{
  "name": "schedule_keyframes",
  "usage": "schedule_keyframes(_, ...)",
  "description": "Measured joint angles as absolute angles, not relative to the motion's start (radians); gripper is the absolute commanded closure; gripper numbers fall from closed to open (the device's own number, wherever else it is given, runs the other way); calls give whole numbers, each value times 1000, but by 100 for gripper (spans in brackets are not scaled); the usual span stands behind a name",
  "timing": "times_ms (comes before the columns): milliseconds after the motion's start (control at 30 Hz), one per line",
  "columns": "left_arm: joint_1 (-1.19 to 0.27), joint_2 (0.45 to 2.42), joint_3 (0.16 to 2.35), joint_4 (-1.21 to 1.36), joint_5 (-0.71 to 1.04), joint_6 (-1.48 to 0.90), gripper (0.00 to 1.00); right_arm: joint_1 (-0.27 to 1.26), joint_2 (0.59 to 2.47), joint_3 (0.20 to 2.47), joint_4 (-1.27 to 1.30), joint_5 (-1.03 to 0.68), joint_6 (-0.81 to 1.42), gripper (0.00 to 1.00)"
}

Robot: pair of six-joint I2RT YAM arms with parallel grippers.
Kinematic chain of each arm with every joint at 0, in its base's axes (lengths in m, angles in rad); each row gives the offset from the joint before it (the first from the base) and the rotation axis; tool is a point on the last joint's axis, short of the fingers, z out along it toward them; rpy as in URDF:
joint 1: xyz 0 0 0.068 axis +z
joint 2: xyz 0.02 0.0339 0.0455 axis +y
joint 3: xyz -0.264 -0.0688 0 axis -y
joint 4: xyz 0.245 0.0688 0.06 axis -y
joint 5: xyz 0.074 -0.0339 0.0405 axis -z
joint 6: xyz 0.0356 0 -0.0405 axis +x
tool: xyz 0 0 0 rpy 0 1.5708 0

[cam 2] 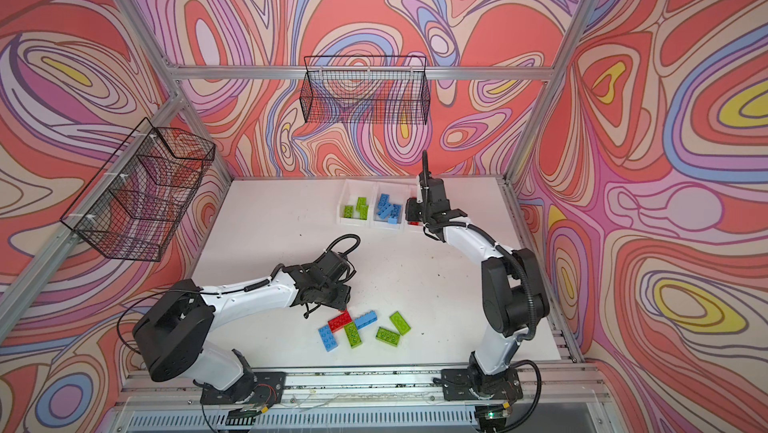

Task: Sort the legos into containers by color

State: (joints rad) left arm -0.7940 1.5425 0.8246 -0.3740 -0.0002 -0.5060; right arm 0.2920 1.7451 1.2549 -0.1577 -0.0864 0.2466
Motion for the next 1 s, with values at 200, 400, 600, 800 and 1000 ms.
schedule_keyframes(200,-794,1569,839,-374,-1,-500,57,332,1851,1320,-220,-209,231,71)
schedule_keyframes(400,-792,1571,855,-373,-4,-490,65,358,1935,1352,-260,-263,247,71)
schedule_keyframes(600,-781,1571,855,-372,-4,-479,75,361,1967,1392,-265,-279,267,71)
schedule_keyframes(800,-777,1571,855,-370,-4,-473,81,361,2008,1457,-278,-271,279,70)
schedule_keyframes(1000,-770,1571,855,-369,-4,-465,85,360,2080,1583,-318,-224,266,70)
